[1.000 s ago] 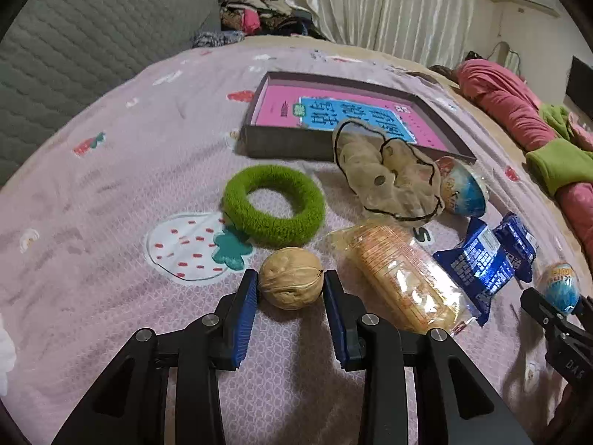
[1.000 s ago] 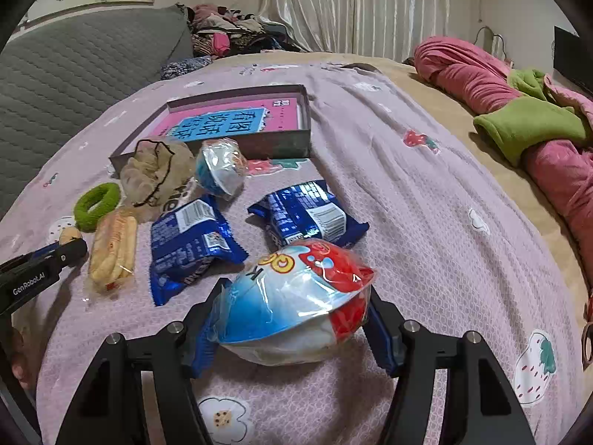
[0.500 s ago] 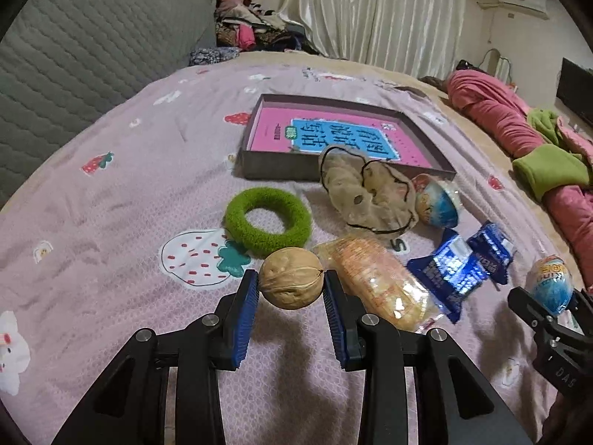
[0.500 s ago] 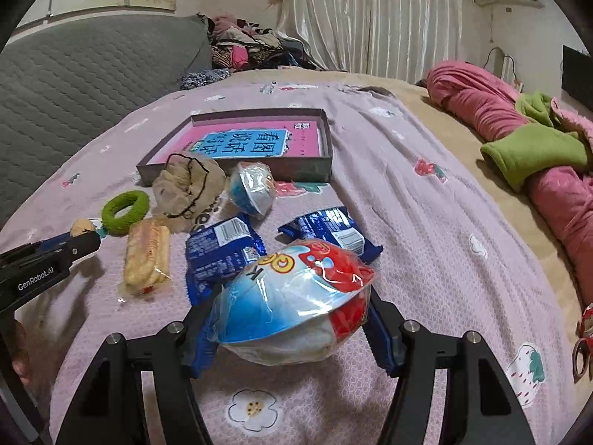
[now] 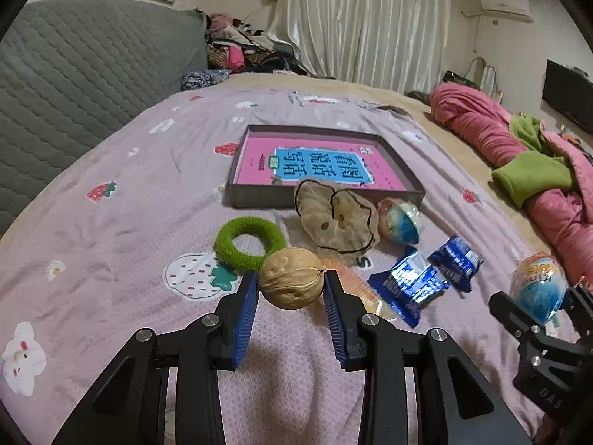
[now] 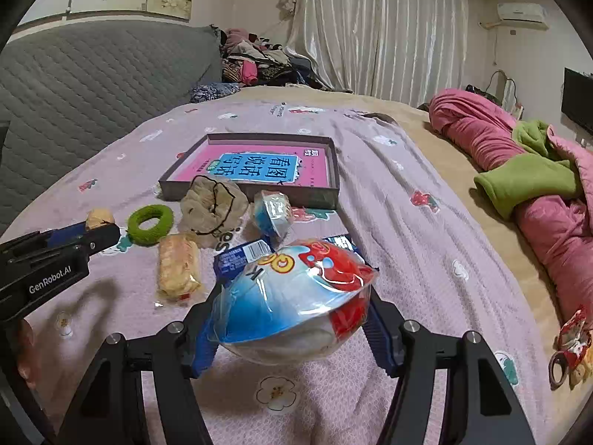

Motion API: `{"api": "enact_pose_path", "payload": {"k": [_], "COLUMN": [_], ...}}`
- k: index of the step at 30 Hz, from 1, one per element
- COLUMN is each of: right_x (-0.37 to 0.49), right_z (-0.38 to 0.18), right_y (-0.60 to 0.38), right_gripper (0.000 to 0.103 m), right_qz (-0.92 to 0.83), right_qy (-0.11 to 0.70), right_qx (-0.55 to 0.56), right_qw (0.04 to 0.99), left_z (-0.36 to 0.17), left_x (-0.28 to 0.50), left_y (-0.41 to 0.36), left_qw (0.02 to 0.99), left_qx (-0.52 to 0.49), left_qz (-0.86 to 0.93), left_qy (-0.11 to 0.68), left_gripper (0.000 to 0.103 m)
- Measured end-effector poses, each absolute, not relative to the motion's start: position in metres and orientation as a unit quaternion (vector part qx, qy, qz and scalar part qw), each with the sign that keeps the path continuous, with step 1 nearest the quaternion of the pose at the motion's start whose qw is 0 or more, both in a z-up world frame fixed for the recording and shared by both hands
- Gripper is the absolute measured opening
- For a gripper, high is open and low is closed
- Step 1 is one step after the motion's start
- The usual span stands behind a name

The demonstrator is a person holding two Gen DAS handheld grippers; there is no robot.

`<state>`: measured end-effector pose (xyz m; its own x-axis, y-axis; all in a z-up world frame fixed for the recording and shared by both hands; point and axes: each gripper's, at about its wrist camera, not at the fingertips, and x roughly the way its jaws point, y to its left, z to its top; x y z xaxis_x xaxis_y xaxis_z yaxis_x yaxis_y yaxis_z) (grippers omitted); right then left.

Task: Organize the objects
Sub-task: 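Carry the walnut and the toy egg over the pink tray with both grippers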

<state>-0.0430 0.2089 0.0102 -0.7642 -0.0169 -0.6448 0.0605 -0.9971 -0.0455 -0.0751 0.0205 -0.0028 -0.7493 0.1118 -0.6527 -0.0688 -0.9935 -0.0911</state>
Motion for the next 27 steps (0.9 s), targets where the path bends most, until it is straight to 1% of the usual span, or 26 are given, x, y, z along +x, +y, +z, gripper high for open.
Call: {"api": "enact_pose_path", "payload": {"k": [17,27], "right_x": [-0.042,-0.054], "right_z": [0.074,0.103], "right_y": [0.188,0.19], "right_gripper": [0.066,0.066], "right_qz": [-0.952,-0.958], "right_qy": [0.047,0.052], "right_qx": [0.301,0.28], "right_qw": [0.038,0.042], "left_z": [0.053,0.075], "left_x": [-0.06,-0.074], "left_y": [0.007,0.005], "left_qw": [0.034,0.047], "left_qx": [-0.323,-0.323], "left_qz": [0.946,0.945], "left_qy": [-0.024,-0.028], "left_gripper": [0.036,0.036]}}
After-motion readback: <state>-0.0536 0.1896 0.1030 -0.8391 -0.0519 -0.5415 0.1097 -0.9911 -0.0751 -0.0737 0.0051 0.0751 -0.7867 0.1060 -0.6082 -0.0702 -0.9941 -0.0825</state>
